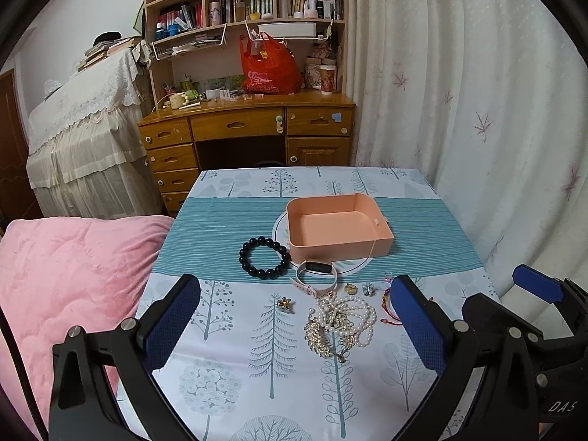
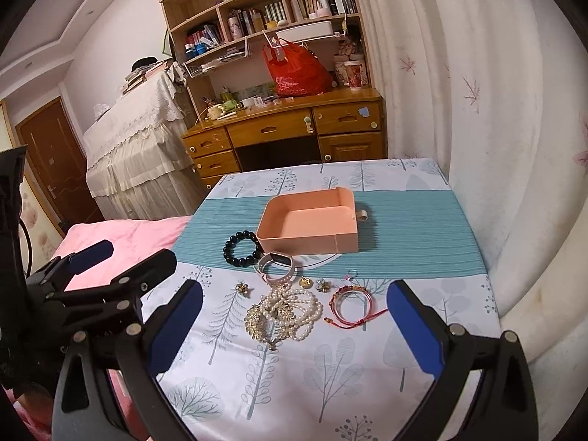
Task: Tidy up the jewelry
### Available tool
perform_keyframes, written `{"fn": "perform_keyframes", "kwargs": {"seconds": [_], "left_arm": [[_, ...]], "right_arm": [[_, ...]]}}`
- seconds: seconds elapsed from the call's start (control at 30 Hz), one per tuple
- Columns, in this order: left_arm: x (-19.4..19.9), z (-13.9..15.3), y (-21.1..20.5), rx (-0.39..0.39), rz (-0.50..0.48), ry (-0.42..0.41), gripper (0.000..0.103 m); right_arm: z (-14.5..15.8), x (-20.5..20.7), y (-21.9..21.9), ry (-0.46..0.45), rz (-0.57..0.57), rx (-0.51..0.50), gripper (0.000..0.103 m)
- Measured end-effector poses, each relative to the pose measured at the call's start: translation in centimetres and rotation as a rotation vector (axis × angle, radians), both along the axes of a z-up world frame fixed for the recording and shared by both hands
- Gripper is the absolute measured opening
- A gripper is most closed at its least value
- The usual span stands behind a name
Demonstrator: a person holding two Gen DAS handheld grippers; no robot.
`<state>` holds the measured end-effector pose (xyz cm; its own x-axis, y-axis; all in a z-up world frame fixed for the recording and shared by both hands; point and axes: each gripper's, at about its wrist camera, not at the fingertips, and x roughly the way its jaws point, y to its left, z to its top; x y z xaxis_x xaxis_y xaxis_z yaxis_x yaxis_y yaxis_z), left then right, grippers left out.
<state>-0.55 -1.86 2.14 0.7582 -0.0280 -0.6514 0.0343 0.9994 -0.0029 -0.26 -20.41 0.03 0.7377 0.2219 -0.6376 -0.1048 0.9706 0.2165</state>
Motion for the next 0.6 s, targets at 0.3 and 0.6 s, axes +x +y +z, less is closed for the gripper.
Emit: {"fn": "perform_keyframes", "kwargs": {"seconds": [0.3,0.6], "left_arm": [[-0.1,0.3,0.5,-0.039,-0.020,0.015,0.102],[-0.3,0.4,1.0,-0.036,-0.015,0.004,0.102]], "right_arm": [[0.5,0.0,0.2,-0.003,0.001,0.015,0.101],[0.7,-0.2,-0.1,-0.027,0.016,0.042,0.101]]}}
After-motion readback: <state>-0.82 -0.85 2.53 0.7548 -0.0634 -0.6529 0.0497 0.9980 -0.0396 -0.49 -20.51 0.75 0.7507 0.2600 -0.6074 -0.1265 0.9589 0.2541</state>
